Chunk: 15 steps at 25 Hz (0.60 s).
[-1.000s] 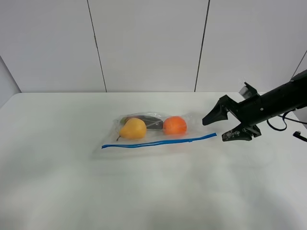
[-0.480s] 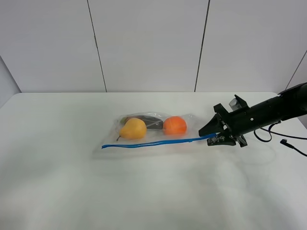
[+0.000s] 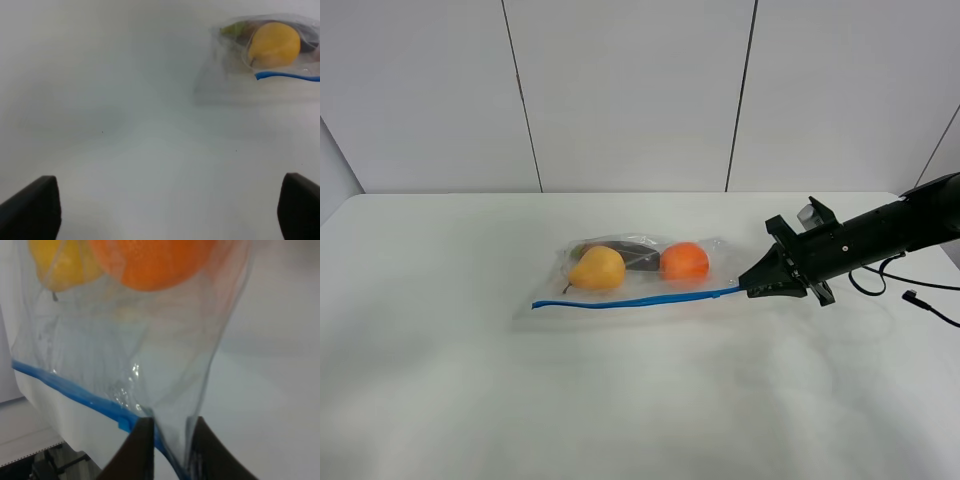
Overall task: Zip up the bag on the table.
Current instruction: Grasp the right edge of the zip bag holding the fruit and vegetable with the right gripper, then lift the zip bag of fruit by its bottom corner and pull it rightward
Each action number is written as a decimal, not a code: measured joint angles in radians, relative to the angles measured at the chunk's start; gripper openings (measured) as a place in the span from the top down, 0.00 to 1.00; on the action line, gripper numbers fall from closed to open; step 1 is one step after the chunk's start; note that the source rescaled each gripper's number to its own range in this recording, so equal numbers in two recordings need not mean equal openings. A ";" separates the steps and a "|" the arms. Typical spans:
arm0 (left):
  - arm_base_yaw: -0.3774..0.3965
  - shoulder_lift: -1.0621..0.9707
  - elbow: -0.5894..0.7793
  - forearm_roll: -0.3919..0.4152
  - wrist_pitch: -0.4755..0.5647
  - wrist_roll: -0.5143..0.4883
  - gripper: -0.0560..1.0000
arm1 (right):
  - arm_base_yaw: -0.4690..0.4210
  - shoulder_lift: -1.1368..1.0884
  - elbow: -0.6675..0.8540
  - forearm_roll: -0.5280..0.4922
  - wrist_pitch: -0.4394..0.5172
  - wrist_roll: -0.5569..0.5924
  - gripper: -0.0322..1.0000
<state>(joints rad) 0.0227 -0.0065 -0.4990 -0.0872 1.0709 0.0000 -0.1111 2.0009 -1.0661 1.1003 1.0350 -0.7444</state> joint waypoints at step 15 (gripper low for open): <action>0.000 0.000 0.000 0.000 0.000 0.000 0.00 | 0.000 0.000 0.000 0.055 0.046 -0.036 0.97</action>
<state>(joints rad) 0.0227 -0.0065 -0.4990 -0.0872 1.0709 0.0000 -0.1111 2.0009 -1.0661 1.1555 1.0813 -0.7800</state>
